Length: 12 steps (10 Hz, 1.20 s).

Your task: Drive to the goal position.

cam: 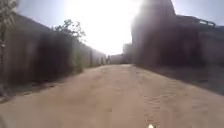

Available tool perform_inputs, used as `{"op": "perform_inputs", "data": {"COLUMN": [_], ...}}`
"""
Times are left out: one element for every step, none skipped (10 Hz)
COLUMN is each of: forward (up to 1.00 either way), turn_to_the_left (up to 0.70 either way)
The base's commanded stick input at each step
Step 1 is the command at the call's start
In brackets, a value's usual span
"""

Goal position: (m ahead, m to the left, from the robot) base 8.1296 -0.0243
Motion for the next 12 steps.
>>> {"op": "perform_inputs", "data": {"forward": [1.0,1.0,1.0,1.0,1.0,1.0,1.0,1.0,1.0,1.0,1.0,1.0], "turn_to_the_left": [0.0,0.0,0.0,0.0,0.0,0.0,0.0,0.0,0.0,0.0,0.0,0.0]}}
